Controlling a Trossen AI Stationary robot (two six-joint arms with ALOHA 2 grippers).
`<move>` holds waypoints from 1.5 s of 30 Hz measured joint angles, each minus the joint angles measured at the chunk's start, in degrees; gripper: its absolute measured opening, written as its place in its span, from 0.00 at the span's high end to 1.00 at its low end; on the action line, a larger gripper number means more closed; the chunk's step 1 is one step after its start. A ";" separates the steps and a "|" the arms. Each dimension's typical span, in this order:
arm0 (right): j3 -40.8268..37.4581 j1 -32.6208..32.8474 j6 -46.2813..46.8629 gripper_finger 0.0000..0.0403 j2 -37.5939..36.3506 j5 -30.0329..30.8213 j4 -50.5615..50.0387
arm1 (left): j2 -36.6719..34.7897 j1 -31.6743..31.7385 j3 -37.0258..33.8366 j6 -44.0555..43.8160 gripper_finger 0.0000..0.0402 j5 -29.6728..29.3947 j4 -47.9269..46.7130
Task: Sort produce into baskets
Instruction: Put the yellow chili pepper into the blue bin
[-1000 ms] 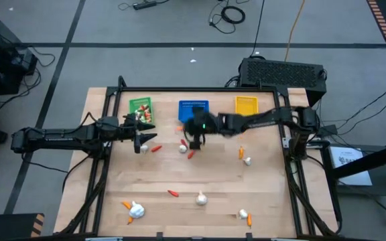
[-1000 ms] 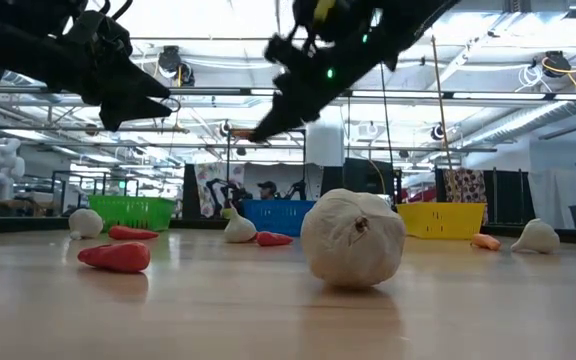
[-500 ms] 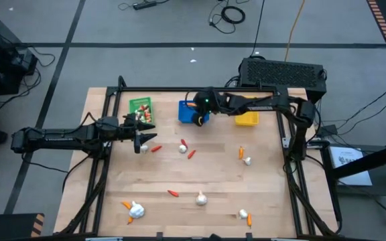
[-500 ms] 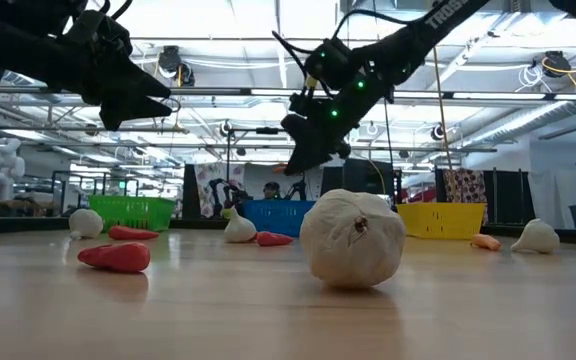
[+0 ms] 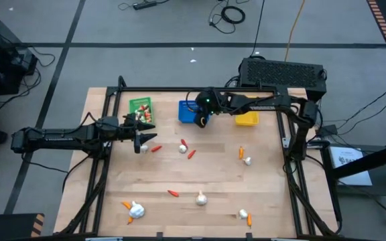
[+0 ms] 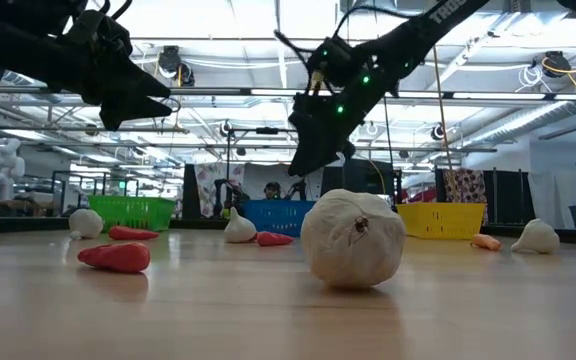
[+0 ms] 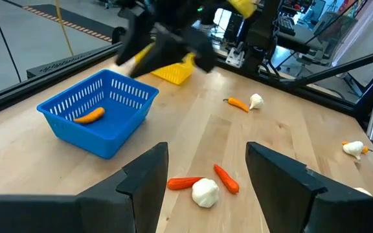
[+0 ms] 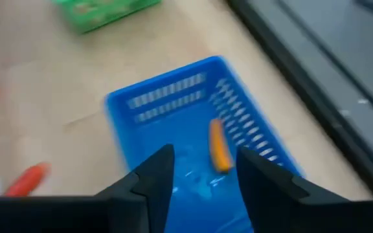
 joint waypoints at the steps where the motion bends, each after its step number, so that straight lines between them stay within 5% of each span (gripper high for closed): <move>1: 0.00 0.36 0.08 0.60 -0.70 -1.49 -1.32 | 0.00 0.00 0.00 0.00 0.47 0.00 -0.07; 9: 0.02 5.70 3.82 0.58 -7.90 -9.96 -21.78 | 0.00 0.00 0.00 -0.44 0.47 0.00 -0.26; 16: 0.01 13.21 15.36 0.58 -13.30 -10.20 -43.40 | 0.02 0.02 0.00 -0.50 0.47 0.02 -0.26; 25: -0.63 19.79 36.10 0.58 -13.28 -6.67 -56.30 | 0.07 0.00 0.00 -1.94 0.47 0.07 -0.35; 29: -1.36 19.82 42.04 0.57 -13.31 -2.46 -58.39 | 0.21 0.00 0.00 -1.93 0.47 0.17 -0.44; 45: -16.17 14.77 41.93 0.57 -13.31 -4.39 -46.40 | 0.31 0.00 0.00 -1.92 0.47 0.28 -3.24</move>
